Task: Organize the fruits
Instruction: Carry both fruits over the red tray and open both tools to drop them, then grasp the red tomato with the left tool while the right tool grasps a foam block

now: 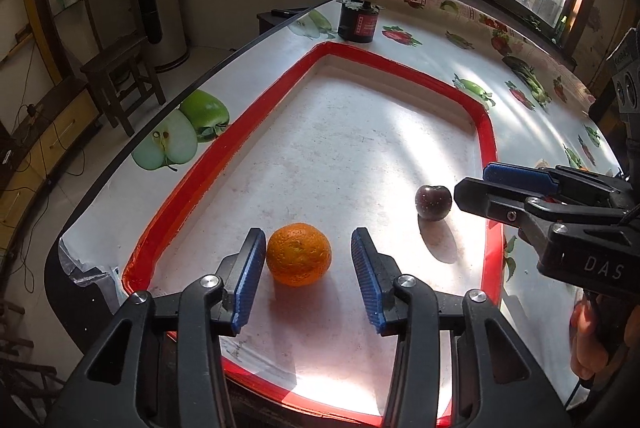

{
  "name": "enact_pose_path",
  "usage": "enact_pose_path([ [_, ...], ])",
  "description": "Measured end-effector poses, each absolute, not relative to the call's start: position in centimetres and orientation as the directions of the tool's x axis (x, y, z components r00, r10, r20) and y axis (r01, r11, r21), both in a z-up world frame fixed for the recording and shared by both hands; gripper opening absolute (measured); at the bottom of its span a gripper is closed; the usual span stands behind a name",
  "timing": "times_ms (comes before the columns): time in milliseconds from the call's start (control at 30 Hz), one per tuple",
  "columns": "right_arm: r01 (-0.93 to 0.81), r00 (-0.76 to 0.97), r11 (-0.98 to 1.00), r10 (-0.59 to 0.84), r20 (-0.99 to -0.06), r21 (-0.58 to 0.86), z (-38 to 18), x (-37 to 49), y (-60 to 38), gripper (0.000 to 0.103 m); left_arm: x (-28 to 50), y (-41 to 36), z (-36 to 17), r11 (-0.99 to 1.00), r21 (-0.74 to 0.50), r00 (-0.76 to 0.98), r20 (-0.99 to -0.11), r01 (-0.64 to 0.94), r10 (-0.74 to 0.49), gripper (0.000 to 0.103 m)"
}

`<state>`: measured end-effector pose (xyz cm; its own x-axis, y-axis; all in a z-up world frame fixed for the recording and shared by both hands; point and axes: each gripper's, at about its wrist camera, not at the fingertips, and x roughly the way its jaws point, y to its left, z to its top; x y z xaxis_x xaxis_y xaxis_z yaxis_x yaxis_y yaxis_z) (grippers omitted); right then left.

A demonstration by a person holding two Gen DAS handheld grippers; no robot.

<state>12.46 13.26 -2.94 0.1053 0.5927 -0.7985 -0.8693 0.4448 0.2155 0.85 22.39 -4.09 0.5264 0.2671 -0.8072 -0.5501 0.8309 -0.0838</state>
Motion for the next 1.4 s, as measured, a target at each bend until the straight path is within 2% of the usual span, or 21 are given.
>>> enact_pose_path([
  [333,-0.843,0.145,0.474,0.656,-0.741,0.255,0.5,11.3,6.4,0.051,0.5,19.8,-2.5,0.845,-0.076,0.549,-0.79,-0.53,0.273,0.043],
  [800,-0.776,0.217,0.567,0.651,-0.728,0.276,0.9,11.6,-3.1,0.052,1.1,16.0,-1.3,0.875,-0.062,0.567,-0.783,-0.48,0.256,0.043],
  [1400,-0.637,0.349,0.725,0.576,-0.739,0.263,-0.2,13.8,-14.4,0.056,3.6,8.1,-1.2,0.949,-0.081,0.6,-0.79,-0.303,0.124,0.043],
])
